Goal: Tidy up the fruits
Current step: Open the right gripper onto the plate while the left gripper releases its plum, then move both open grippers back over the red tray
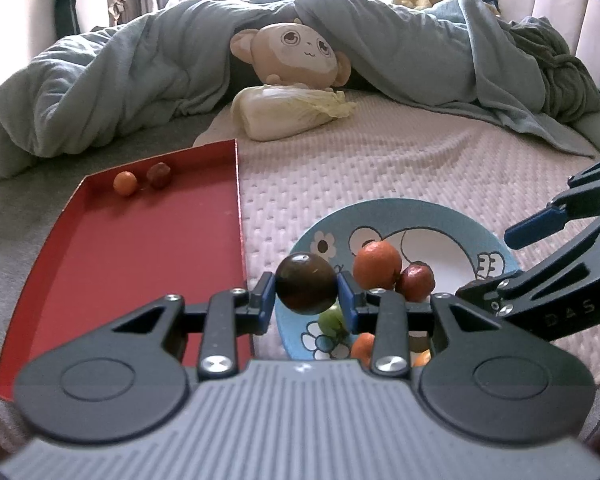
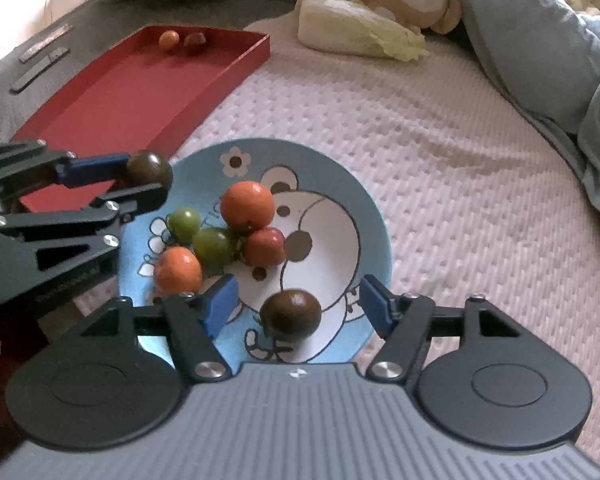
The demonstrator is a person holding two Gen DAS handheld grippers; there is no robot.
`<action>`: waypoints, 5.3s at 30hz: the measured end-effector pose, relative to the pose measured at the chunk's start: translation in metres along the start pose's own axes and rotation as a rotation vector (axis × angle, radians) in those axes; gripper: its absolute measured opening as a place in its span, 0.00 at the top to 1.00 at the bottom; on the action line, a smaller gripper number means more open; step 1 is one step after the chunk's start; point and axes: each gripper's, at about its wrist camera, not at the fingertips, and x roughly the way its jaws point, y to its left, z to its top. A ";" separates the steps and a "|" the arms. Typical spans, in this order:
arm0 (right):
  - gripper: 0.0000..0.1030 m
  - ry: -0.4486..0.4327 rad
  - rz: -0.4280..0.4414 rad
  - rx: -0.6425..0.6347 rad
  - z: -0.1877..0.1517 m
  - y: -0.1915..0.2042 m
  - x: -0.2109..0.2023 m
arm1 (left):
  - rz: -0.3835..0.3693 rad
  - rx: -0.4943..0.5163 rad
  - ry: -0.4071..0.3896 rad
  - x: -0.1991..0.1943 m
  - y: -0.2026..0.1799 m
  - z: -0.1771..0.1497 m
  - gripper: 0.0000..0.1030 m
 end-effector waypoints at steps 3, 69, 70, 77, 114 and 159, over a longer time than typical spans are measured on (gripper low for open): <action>0.24 -0.013 -0.016 -0.001 0.002 0.000 -0.003 | -0.002 -0.004 0.000 0.002 0.001 0.002 0.64; 0.13 -0.004 -0.035 -0.042 0.008 -0.001 -0.005 | -0.086 0.010 -0.067 0.024 -0.044 0.056 0.43; 0.13 -0.008 -0.035 -0.045 0.009 0.000 -0.005 | -0.085 0.007 -0.069 0.024 -0.041 0.057 0.43; 0.13 -0.016 -0.032 -0.069 0.024 0.017 0.000 | -0.057 -0.016 -0.088 0.020 -0.021 0.059 0.43; 0.13 -0.145 0.115 -0.155 0.128 0.125 0.061 | 0.237 -0.265 -0.064 0.051 0.166 0.042 0.44; 0.13 -0.087 0.214 -0.230 0.126 0.158 0.068 | 0.207 -0.326 0.048 0.182 0.216 0.078 0.63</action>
